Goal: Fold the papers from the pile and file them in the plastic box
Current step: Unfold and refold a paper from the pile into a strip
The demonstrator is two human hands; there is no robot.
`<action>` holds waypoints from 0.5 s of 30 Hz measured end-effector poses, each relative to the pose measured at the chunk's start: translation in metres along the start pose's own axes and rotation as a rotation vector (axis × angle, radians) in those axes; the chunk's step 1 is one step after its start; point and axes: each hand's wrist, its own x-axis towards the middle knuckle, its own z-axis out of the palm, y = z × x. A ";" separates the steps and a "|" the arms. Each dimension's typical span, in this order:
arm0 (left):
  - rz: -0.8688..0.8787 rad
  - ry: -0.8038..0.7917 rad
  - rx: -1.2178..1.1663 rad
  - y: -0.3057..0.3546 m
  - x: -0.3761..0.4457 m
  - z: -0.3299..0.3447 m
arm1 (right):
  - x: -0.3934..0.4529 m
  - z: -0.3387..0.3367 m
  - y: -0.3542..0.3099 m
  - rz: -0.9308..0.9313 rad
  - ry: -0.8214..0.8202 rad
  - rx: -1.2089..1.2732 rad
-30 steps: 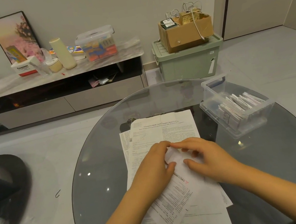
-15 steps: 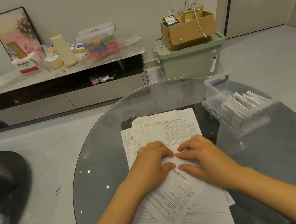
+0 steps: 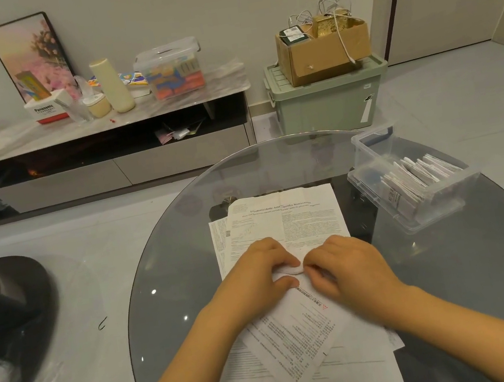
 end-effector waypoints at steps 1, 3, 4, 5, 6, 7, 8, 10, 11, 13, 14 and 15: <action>-0.004 0.027 -0.005 0.000 0.000 0.001 | 0.001 -0.001 0.001 0.041 0.007 0.033; -0.016 0.104 -0.035 0.002 0.002 0.001 | 0.002 -0.005 0.001 0.123 0.005 0.108; -0.024 0.143 -0.061 0.004 0.002 0.000 | 0.002 -0.008 0.001 0.164 -0.011 0.152; -0.032 0.178 -0.096 0.006 0.002 -0.001 | 0.002 -0.010 0.002 0.198 -0.035 0.200; -0.044 0.209 -0.130 0.010 0.002 -0.002 | 0.003 -0.013 0.003 0.221 -0.051 0.245; -0.061 0.231 -0.157 0.013 0.002 -0.003 | 0.003 -0.016 0.003 0.232 -0.060 0.275; -0.078 0.242 -0.171 0.016 0.001 -0.003 | 0.003 -0.019 0.003 0.236 -0.066 0.294; -0.093 0.245 -0.149 0.023 0.000 -0.005 | 0.002 -0.024 0.004 0.228 -0.043 0.318; -0.092 0.244 -0.129 0.026 0.001 -0.005 | 0.003 -0.026 0.005 0.218 -0.026 0.324; -0.091 0.237 -0.093 0.034 0.000 -0.007 | 0.003 -0.031 0.006 0.188 -0.001 0.324; -0.081 0.235 -0.071 0.039 0.002 -0.009 | 0.003 -0.036 0.007 0.173 0.005 0.314; -0.074 0.234 -0.046 0.045 0.004 -0.011 | 0.004 -0.042 0.009 0.169 0.004 0.302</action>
